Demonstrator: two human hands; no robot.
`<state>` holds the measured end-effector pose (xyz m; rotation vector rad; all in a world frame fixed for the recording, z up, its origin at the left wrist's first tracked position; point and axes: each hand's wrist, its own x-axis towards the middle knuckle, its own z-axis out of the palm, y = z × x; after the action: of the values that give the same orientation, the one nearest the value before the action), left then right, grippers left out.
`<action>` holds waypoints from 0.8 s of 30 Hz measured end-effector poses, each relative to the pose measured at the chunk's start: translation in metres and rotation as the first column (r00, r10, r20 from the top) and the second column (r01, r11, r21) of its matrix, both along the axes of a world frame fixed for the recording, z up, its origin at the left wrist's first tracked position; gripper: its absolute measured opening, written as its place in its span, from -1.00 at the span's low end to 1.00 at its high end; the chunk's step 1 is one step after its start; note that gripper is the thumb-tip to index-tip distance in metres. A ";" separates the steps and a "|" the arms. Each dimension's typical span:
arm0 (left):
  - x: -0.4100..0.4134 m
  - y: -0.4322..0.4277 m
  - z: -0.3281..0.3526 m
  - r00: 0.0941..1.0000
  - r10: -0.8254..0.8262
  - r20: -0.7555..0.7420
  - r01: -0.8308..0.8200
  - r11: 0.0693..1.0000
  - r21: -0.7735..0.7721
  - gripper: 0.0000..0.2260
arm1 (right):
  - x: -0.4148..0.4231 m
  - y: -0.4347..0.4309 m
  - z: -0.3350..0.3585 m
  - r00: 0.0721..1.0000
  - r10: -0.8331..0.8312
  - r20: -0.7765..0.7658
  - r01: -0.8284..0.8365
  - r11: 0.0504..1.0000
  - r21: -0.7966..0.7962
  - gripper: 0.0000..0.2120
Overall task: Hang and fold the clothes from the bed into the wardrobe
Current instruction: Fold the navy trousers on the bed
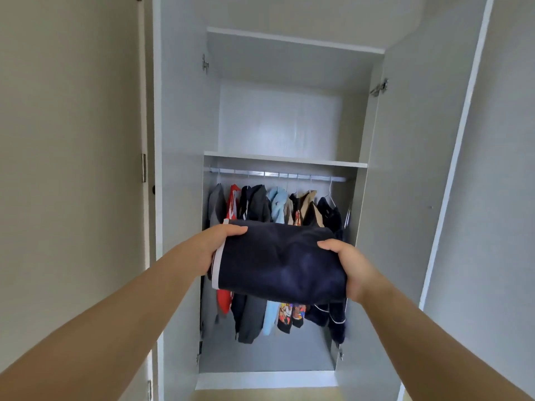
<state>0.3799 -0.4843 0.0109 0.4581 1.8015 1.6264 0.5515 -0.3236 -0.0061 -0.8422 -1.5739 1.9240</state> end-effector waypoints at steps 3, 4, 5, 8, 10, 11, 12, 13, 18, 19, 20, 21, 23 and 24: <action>-0.063 0.037 0.017 0.999 -0.033 -0.014 0.034 0.999 0.015 -0.81 | -0.061 0.034 0.020 0.998 -0.027 -0.049 0.028 0.999 0.017 -0.68; -0.079 0.048 0.020 0.999 -0.037 -0.014 0.038 0.999 0.015 -0.81 | -0.077 0.043 0.025 0.998 -0.028 -0.058 0.029 0.999 0.015 -0.67; -0.094 0.058 0.022 0.999 -0.038 -0.021 0.038 0.999 0.015 -0.81 | -0.092 0.055 0.027 0.998 -0.026 -0.060 0.027 0.999 0.016 -0.65; -0.139 0.095 0.032 0.998 -0.043 -0.046 0.044 0.999 0.024 -0.85 | -0.136 0.092 0.035 0.996 -0.032 -0.087 0.034 0.999 0.028 -0.64; -0.165 0.114 0.042 0.997 -0.035 -0.068 0.038 0.998 0.040 -0.85 | -0.162 0.112 0.042 0.991 -0.033 -0.126 0.037 0.999 0.031 -0.63; -0.180 0.130 0.046 0.996 -0.030 -0.083 0.034 0.998 0.054 -0.85 | -0.177 0.130 0.046 0.990 -0.030 -0.141 0.035 0.999 0.029 -0.63; -0.195 0.143 0.050 0.995 -0.015 -0.098 0.022 0.998 0.066 -0.85 | -0.192 0.146 0.051 0.988 -0.019 -0.154 0.023 0.999 0.026 -0.64; -0.208 0.154 0.054 0.994 0.000 -0.107 0.008 0.997 0.075 -0.85 | -0.204 0.159 0.056 0.987 0.002 -0.159 0.002 1.000 0.026 -0.68; -0.272 0.217 0.087 0.987 0.066 -0.147 -0.040 0.984 0.173 -0.81 | -0.272 0.235 0.094 0.976 0.126 -0.175 -0.111 0.990 0.091 -0.83; -0.283 0.229 0.096 0.985 0.062 -0.161 -0.031 0.981 0.191 -0.80 | -0.285 0.251 0.103 0.970 0.152 -0.187 -0.133 0.985 0.111 -0.84; -0.294 0.241 0.105 0.982 0.065 -0.178 -0.028 0.978 0.205 -0.79 | -0.298 0.265 0.112 0.964 0.176 -0.200 -0.153 0.980 0.128 -0.85; -0.306 0.251 0.113 0.978 0.074 -0.193 -0.031 0.976 0.218 -0.80 | -0.311 0.279 0.122 0.959 0.196 -0.207 -0.168 0.975 0.147 -0.86; -0.323 0.265 0.128 0.972 0.091 -0.217 -0.034 0.967 0.251 -0.83 | -0.333 0.298 0.140 0.947 0.235 -0.218 -0.196 0.963 0.184 -0.89; -0.336 0.274 0.138 0.969 0.098 -0.229 -0.034 0.963 0.266 -0.83 | -0.347 0.309 0.150 0.940 0.254 -0.228 -0.210 0.957 0.202 -0.91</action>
<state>0.0442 -0.2103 0.1485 0.7485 1.7959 1.9360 0.2046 -0.0149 0.1440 -0.3336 -1.7132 1.9265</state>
